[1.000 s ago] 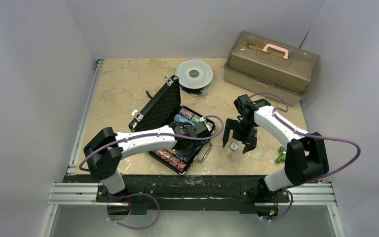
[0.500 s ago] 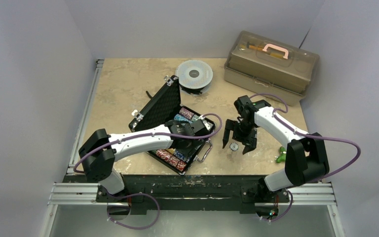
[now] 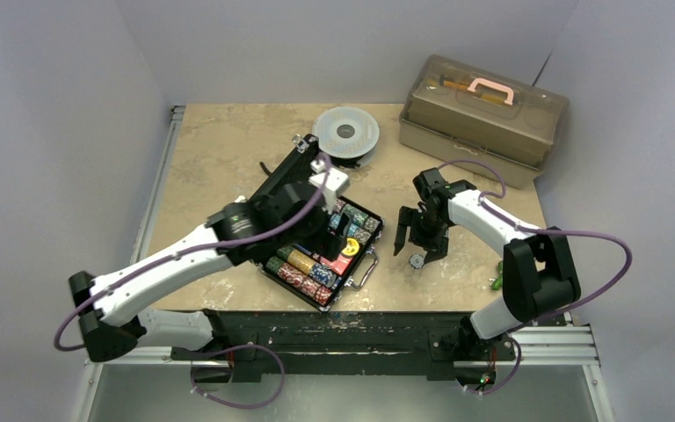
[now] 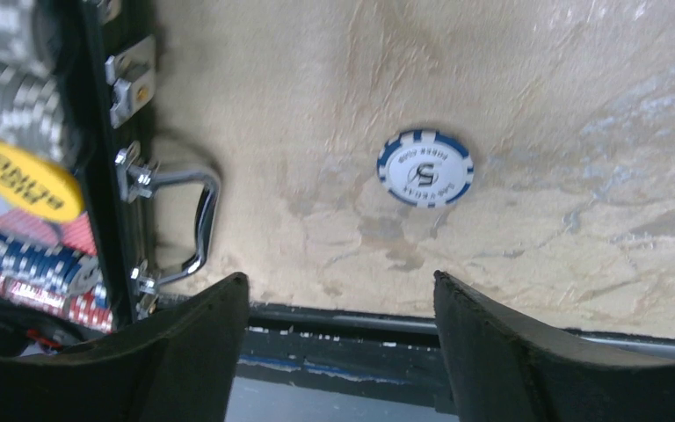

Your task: Pack up texas hold em set

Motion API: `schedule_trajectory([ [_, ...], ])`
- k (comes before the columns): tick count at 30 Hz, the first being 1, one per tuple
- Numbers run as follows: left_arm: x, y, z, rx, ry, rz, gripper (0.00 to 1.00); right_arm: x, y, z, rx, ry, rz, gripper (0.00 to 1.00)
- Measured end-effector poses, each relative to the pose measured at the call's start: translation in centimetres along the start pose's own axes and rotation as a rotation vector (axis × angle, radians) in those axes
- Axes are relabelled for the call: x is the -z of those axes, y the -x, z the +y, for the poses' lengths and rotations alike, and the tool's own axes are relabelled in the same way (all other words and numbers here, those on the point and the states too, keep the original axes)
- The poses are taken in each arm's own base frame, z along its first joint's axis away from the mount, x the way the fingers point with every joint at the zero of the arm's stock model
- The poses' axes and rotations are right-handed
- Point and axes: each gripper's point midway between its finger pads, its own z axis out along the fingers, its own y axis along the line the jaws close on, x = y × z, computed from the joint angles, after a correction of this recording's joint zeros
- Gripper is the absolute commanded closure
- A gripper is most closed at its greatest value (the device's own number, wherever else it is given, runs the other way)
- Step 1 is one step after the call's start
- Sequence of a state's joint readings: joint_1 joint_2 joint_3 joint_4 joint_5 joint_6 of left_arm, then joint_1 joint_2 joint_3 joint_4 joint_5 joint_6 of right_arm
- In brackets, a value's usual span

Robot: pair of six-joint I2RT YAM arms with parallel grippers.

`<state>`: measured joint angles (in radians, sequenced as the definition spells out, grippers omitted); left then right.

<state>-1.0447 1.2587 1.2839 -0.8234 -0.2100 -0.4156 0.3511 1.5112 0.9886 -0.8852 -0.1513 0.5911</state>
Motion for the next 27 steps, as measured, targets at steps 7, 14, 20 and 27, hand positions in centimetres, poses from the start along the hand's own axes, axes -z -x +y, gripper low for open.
schedule_trajectory([
  [7, 6.2, 5.4, 0.0, 0.191, -0.126, -0.252, 0.1, -2.0, 0.4, -1.2, -0.021, -0.065, -0.001, 0.19],
  [14, 7.1, 6.2, -1.1, 0.214, -0.188, -0.27, 0.1, -3.5, 0.8, -2.0, -0.021, -0.109, -0.003, 0.3],
  [20, 7.2, 6.3, -1.2, 0.214, -0.196, -0.273, 0.1, -4.1, 1.2, -2.7, -0.02, -0.139, -0.037, 0.4],
  [27, 7.3, 6.3, -1.2, 0.214, -0.196, -0.272, 0.1, -4.4, 1.3, -3.3, -0.041, -0.17, -0.061, 0.43],
])
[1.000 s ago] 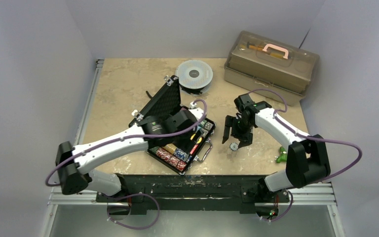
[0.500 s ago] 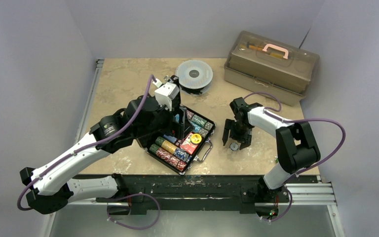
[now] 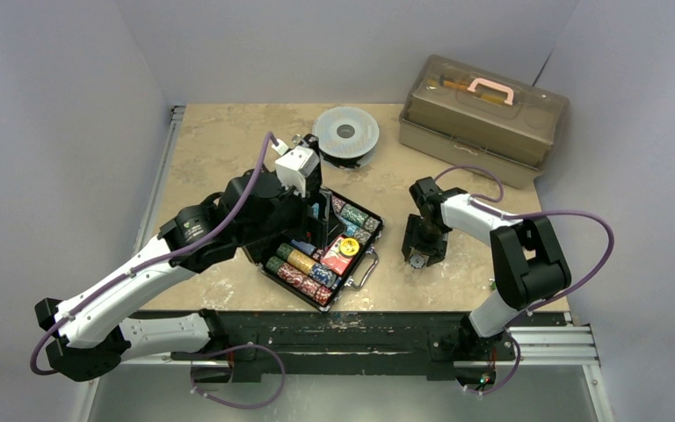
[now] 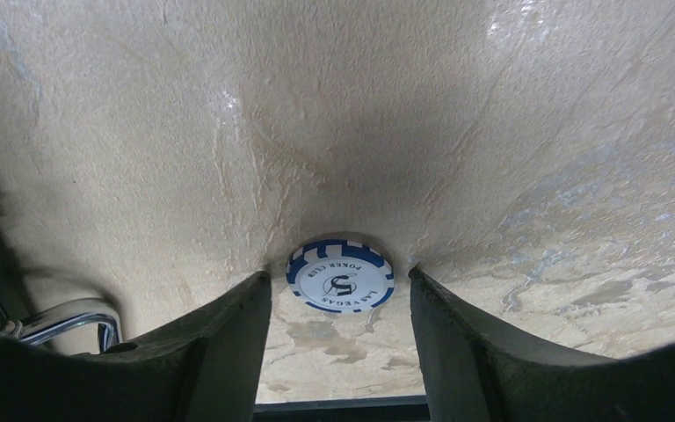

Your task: Pack up texas hold em set

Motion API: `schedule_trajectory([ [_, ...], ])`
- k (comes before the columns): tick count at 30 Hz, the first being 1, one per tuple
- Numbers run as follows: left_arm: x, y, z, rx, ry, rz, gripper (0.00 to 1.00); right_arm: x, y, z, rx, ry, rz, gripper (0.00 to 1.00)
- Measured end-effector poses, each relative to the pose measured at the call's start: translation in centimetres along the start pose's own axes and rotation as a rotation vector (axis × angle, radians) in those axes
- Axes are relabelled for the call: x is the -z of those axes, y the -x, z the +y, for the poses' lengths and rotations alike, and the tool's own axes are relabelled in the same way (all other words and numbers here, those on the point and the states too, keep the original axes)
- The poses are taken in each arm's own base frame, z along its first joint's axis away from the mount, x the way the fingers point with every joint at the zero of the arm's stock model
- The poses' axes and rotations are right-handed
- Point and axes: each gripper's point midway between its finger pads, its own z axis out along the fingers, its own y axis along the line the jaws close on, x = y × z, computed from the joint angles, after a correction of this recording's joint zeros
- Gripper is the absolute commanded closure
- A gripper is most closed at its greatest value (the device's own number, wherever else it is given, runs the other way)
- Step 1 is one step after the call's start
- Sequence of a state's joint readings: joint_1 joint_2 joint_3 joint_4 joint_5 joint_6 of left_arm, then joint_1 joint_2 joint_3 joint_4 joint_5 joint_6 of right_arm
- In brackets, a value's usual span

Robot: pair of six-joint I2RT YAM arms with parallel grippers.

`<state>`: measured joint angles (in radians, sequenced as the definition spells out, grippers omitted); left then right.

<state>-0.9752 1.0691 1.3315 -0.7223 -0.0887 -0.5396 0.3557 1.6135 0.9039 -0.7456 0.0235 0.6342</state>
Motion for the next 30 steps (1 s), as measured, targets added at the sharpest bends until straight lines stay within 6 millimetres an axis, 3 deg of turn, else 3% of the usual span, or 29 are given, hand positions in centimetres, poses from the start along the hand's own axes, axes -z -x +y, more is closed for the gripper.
schedule_trajectory([
  [7, 0.0, 0.1, 0.3, 0.004, 0.007, -0.001, 0.1, -0.1, -0.1, 0.0, 0.002, -0.018, -0.047, 0.46],
  [18, 0.0, -0.3, 0.4, 0.004, 0.009, 0.015, 0.1, -0.1, -0.2, 0.0, 0.0, -0.02, -0.064, 0.84],
  [25, -0.3, -0.5, 0.5, 0.007, 0.008, 0.033, 0.11, 0.4, -0.2, 0.0, 0.001, -0.01, -0.077, 0.92],
  [30, -1.1, -0.9, 0.8, 0.016, 0.01, 0.061, 0.12, 2.5, 0.1, 0.3, 0.013, 0.039, -0.126, 0.98],
])
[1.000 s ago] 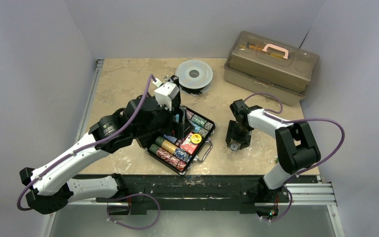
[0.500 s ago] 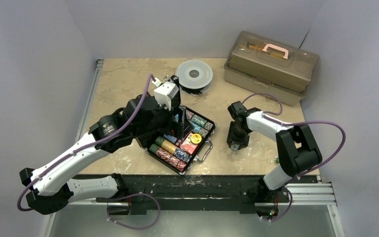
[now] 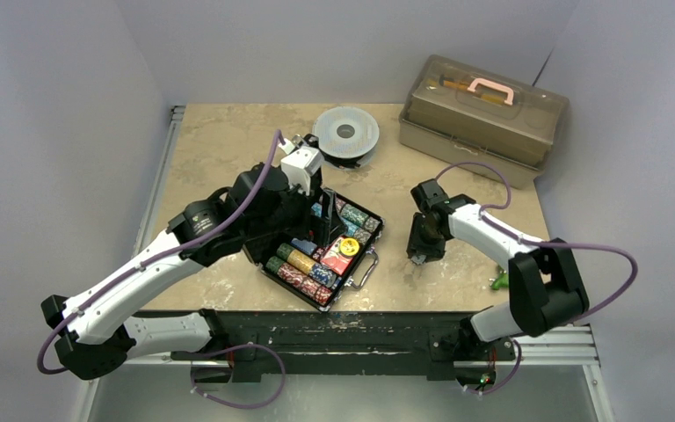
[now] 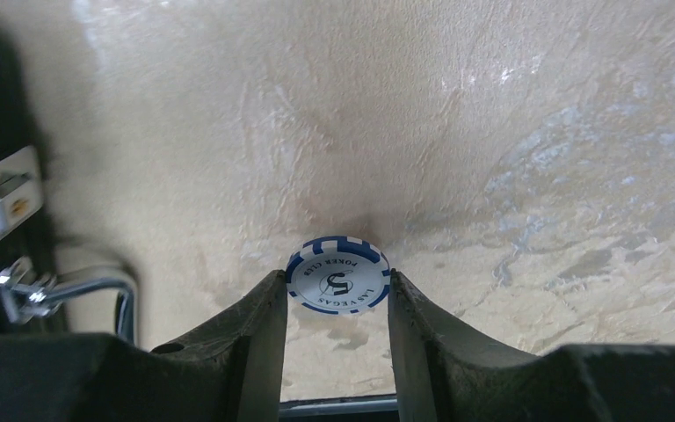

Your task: Pack up texas hold em set

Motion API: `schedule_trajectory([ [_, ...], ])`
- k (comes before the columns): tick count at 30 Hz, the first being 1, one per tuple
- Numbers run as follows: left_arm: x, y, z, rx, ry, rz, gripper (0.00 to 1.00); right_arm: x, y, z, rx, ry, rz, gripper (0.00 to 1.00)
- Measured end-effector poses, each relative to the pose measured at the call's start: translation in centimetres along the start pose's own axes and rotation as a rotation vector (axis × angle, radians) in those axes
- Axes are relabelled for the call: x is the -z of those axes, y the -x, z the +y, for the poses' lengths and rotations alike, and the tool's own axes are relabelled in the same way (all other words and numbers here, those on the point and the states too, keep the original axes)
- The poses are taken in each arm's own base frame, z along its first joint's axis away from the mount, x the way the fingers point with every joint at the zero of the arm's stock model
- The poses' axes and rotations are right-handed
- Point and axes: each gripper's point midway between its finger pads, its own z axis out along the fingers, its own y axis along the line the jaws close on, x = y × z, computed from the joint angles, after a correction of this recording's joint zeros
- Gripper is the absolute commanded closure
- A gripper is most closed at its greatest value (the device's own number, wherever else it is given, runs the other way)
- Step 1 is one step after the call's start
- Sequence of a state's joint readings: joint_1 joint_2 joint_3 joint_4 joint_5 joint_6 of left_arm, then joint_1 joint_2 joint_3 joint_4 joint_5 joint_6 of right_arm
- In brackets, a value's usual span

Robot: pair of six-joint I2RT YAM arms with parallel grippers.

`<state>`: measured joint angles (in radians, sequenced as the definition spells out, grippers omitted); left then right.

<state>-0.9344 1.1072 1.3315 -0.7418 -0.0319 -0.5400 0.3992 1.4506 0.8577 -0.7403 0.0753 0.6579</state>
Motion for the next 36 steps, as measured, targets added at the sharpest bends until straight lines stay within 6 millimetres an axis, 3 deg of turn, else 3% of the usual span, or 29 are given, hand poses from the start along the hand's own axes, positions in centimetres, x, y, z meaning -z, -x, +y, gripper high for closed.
schedule_trajectory([
  [5, -1.4, 0.2, 0.9, 0.067, 0.004, 0.04, 0.14, 2.0, 0.5, 0.6, 0.052, 0.072, -0.053, 1.0],
  [11, -2.9, 1.3, 2.0, 0.201, -0.002, 0.077, 0.17, 2.5, 0.4, 0.7, 0.103, 0.094, -0.049, 1.0],
  [19, -5.2, 1.5, 1.0, 0.256, -0.097, 0.08, 0.17, 5.2, 2.1, 2.3, 0.084, 0.095, -0.012, 1.0],
  [24, -7.3, -1.2, 1.9, 0.246, -0.142, 0.004, 0.19, 8.0, 3.7, 4.4, 0.0, 0.115, 0.014, 1.0],
  [31, -12.1, -1.5, -1.5, 0.189, -0.249, -0.114, 0.31, 11.4, 4.2, 6.4, -0.15, 0.169, 0.061, 1.0],
  [36, -14.7, -1.5, -1.8, 0.223, -0.239, -0.177, 0.35, 12.4, 4.0, 6.6, -0.264, 0.169, 0.103, 1.0],
])
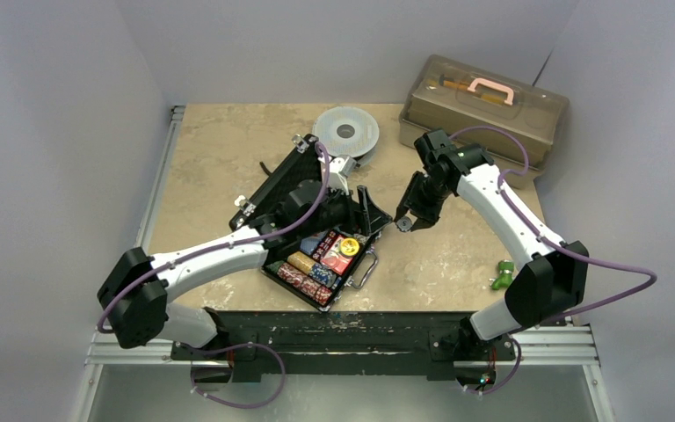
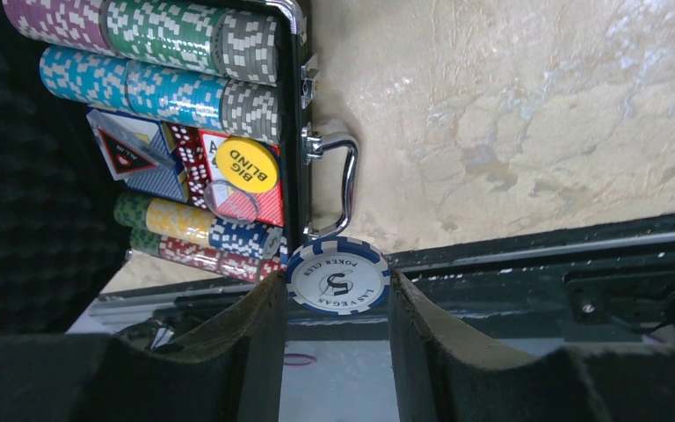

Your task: Pack up texas hold em set

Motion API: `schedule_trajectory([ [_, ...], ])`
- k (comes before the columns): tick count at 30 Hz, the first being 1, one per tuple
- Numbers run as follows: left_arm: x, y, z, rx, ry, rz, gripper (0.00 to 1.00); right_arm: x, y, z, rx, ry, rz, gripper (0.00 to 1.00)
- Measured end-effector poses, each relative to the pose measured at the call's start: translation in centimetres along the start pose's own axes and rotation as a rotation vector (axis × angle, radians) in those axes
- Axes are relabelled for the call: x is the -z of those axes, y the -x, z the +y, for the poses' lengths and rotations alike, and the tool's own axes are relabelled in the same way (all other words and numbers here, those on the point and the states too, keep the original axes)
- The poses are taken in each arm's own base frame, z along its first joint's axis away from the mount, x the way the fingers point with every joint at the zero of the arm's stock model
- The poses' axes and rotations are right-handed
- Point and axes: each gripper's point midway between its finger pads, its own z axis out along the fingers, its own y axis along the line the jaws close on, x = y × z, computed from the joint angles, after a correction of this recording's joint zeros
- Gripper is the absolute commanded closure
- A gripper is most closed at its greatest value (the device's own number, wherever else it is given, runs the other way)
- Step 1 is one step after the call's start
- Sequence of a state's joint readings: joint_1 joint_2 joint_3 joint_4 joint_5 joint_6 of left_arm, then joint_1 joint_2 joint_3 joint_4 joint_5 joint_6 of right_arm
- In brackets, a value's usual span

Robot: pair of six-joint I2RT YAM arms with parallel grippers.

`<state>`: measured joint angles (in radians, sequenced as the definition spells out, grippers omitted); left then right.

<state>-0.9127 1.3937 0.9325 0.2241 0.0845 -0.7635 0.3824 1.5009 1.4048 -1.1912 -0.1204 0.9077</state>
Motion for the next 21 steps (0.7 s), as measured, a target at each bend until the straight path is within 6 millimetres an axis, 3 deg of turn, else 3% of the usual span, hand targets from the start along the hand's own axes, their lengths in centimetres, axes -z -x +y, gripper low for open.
schedule_trajectory([
  [8, -1.3, 0.0, 0.9, 0.068, 0.022, -0.104, 0.42, 1.0, 0.1, 0.8, -0.121, 0.009, 0.024, 1.0],
  [16, -2.6, -1.9, 1.7, 0.12, 0.005, -0.105, 0.4, 1.1, 1.0, 2.3, -0.166, 0.023, 0.029, 1.0],
  [21, -3.5, -2.2, 1.7, 0.155, -0.013, -0.112, 0.49, 1.1, 0.8, 2.5, -0.178, 0.027, 0.043, 1.0],
])
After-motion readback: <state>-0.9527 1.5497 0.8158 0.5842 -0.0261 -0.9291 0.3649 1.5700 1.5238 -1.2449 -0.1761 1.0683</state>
